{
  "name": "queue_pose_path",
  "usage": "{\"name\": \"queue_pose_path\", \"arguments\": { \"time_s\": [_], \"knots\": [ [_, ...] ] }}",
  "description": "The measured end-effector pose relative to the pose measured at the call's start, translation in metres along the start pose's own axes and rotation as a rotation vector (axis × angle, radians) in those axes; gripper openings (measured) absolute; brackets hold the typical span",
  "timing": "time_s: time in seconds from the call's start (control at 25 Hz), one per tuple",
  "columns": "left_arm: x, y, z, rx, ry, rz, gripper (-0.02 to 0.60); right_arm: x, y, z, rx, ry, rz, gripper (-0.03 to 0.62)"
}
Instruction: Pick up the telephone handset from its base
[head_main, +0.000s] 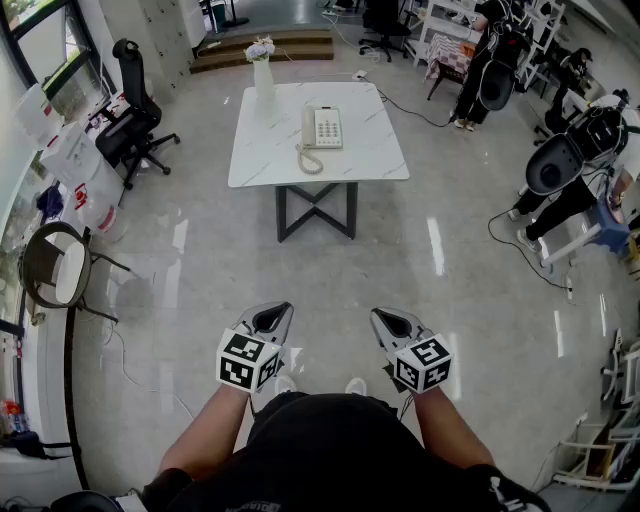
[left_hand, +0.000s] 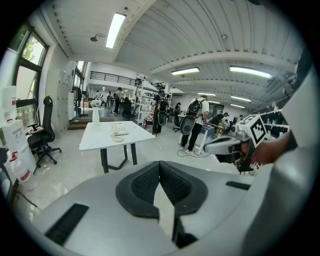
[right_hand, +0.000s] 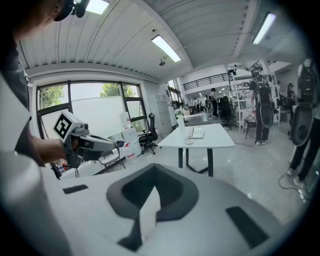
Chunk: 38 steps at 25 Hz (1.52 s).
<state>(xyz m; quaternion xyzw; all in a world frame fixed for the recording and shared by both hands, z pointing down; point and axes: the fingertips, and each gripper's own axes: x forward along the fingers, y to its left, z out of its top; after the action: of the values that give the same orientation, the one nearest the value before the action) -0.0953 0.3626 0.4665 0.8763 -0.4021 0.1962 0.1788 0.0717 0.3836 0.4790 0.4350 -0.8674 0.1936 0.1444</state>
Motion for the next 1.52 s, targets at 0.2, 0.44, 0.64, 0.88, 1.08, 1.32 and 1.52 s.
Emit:
{"name": "queue_pose_path", "arguments": {
  "time_s": [0.2,0.44,0.64,0.88,1.08,1.32,1.52],
  "knots": [
    [-0.001,0.004,0.004,-0.007,-0.011,0.002,0.002,0.003,0.004,0.001,-0.002,0.002,0.008,0.0],
    [-0.002,0.009,0.003,-0.02,-0.02,0.006,0.002,0.006,0.009,0.002,-0.003,-0.004,0.02,0.0],
    [0.0,0.007,0.005,-0.073,-0.029,-0.009,0.002,0.005,0.017,0.004,0.031,-0.021,0.071,0.001],
    [-0.002,0.007,0.004,-0.054,-0.029,-0.008,0.002,0.008,0.024,-0.004,0.005,0.006,0.058,0.002],
    [-0.003,0.008,0.004,-0.044,-0.027,-0.004,0.002,0.006,0.024,-0.002,0.006,0.004,0.056,0.002],
    [-0.006,0.002,0.004,-0.04,-0.028,-0.008,0.002,0.002,0.026,-0.002,0.006,0.003,0.055,0.002],
    [-0.006,0.003,0.005,-0.039,-0.03,-0.009,0.002,0.003,0.026,-0.002,0.005,0.006,0.052,0.002]
  ]
}}
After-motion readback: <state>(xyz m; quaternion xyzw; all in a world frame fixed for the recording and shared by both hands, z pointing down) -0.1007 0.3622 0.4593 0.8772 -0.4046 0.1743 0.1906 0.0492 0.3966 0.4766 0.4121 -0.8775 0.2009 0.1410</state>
